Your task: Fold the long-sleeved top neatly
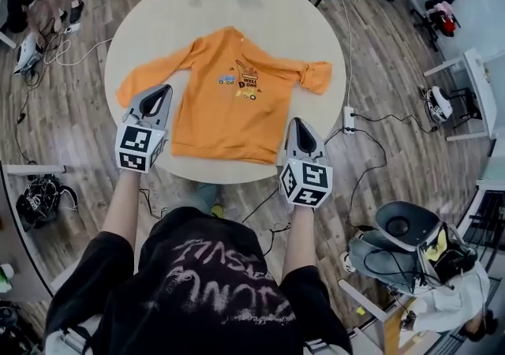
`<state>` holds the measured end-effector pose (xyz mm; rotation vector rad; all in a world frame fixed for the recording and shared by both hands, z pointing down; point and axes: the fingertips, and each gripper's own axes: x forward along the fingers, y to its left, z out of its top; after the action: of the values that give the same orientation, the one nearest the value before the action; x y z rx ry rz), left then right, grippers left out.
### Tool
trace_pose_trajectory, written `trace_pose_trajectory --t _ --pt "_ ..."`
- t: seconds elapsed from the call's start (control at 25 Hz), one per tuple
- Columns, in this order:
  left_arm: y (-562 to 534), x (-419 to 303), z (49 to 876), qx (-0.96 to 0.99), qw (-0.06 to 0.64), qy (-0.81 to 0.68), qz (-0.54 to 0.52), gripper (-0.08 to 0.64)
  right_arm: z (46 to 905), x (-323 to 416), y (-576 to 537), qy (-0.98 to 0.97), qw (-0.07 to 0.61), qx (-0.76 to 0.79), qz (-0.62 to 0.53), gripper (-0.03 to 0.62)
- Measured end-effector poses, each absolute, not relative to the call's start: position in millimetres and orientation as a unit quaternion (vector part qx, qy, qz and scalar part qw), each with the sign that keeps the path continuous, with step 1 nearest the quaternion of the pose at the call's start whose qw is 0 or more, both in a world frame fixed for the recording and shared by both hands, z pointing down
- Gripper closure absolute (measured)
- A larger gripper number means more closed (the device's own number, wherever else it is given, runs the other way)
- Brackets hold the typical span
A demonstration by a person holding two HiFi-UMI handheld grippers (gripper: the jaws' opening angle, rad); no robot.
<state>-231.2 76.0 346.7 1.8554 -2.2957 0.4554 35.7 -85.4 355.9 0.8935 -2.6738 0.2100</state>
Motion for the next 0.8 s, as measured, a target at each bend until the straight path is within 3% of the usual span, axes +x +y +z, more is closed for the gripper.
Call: trace_pose_trajectory --t 0.4,0.8 --pt "20.5 -281.3 391.7 0.639 0.111 -0.745 0.155 0.552 387.9 -28.3 -129.0 -0.928 0.209 0.304 0.059 0.588" --pt "-32.6 -284.3 433.9 0.662 0.116 -0.708 0.215 0.552 446.7 -66.9 -164.3 -0.930 0.285 0.232 0.022 0.560"
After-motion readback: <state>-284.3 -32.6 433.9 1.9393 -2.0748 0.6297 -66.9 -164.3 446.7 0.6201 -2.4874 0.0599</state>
